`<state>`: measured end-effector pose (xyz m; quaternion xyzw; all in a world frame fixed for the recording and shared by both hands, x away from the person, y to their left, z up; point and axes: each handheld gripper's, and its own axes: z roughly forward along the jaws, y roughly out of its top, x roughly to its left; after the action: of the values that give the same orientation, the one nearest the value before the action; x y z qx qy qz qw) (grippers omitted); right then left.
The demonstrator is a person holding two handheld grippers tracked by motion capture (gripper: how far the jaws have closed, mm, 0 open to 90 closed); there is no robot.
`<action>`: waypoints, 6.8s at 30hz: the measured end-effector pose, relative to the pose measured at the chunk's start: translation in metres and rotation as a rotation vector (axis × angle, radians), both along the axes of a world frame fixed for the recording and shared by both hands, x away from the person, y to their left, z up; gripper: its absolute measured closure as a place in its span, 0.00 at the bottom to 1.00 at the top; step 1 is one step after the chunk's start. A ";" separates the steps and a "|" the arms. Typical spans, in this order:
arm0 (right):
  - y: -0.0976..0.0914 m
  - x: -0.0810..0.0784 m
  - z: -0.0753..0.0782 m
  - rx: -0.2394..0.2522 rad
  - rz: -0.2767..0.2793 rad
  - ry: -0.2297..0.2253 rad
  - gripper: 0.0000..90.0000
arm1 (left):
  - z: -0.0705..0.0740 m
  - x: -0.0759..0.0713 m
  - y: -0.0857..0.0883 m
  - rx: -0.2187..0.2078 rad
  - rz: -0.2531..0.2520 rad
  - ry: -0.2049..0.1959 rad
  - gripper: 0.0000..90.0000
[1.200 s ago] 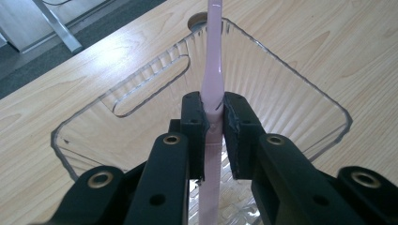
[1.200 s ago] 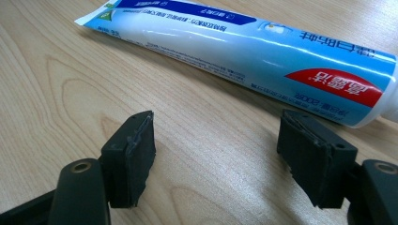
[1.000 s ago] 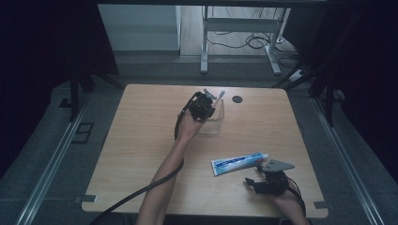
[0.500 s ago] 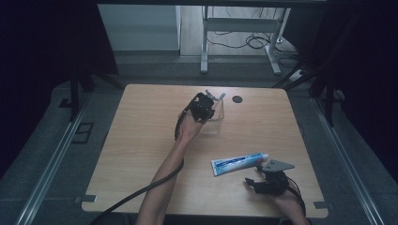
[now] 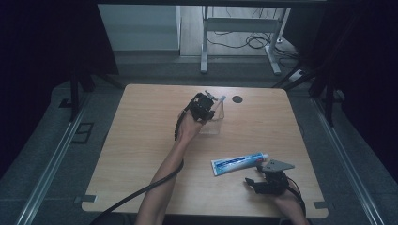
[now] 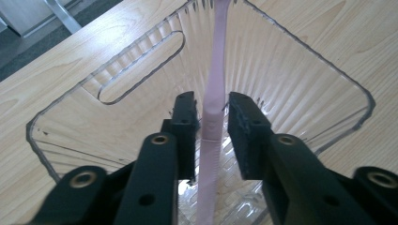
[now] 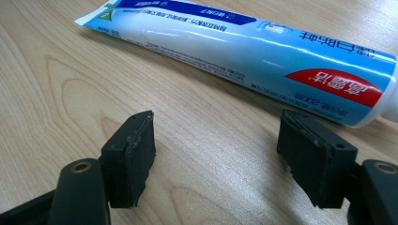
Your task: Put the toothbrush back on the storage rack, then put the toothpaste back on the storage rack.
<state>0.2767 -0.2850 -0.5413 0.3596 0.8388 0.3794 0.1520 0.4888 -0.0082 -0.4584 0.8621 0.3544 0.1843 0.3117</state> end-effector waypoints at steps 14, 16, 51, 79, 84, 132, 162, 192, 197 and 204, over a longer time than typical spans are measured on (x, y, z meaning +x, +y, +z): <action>0.000 0.000 0.000 -0.001 0.001 0.000 0.31 | 0.006 -0.006 -0.003 -0.026 0.003 -0.033 0.56; 0.000 0.000 0.000 -0.004 -0.001 0.000 0.31 | 0.008 -0.008 -0.002 -0.030 0.004 -0.037 0.54; 0.001 0.000 0.000 -0.008 0.000 -0.004 0.30 | 0.033 -0.030 0.019 -0.192 -0.051 0.031 0.16; 0.001 -0.001 0.000 -0.010 -0.001 -0.005 0.30 | 0.038 -0.065 0.044 -0.208 -0.075 -0.011 0.14; 0.001 -0.001 0.000 -0.010 -0.001 -0.005 0.30 | 0.035 -0.071 0.051 -0.215 -0.080 -0.013 0.14; 0.001 -0.001 0.000 -0.011 -0.002 -0.004 0.30 | -0.024 -0.137 0.096 -0.180 -0.076 -0.020 0.14; 0.001 -0.001 0.000 -0.011 -0.006 -0.004 0.30 | -0.084 -0.173 0.109 -0.113 -0.060 0.038 0.14; -0.002 0.000 0.015 0.008 -0.061 0.132 0.18 | -0.085 -0.174 0.109 -0.103 -0.057 0.067 0.15; -0.003 0.000 0.022 0.019 -0.057 0.119 0.28 | -0.085 -0.174 0.109 -0.103 -0.055 0.067 0.15; -0.008 0.006 0.036 0.001 -0.057 0.098 0.49 | -0.085 -0.175 0.109 -0.103 -0.054 0.067 0.15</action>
<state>0.2828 -0.2930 -0.5053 0.4013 0.8345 0.3575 0.1213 0.3143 0.1006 -0.5437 0.8599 0.3501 0.1287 0.3484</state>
